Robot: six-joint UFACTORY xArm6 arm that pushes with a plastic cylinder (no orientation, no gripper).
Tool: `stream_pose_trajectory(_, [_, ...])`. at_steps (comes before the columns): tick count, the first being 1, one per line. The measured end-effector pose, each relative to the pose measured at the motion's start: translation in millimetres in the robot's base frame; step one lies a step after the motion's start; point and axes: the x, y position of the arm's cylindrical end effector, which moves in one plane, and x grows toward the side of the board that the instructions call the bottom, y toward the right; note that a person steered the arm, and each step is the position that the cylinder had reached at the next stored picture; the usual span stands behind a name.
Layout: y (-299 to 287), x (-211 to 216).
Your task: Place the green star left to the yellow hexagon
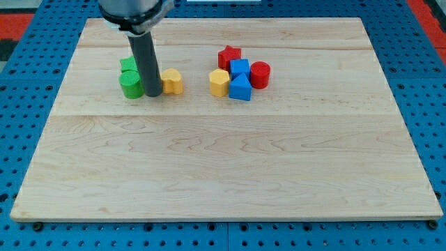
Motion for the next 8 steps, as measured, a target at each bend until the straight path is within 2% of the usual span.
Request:
stream_pose_trajectory(2, [80, -37])
stream_pose_trajectory(3, [77, -39])
stream_pose_trajectory(4, [22, -22])
stream_pose_trajectory(5, [-3, 6])
stream_pose_trajectory(7, [-100, 13])
stream_pose_trajectory(8, [-94, 1])
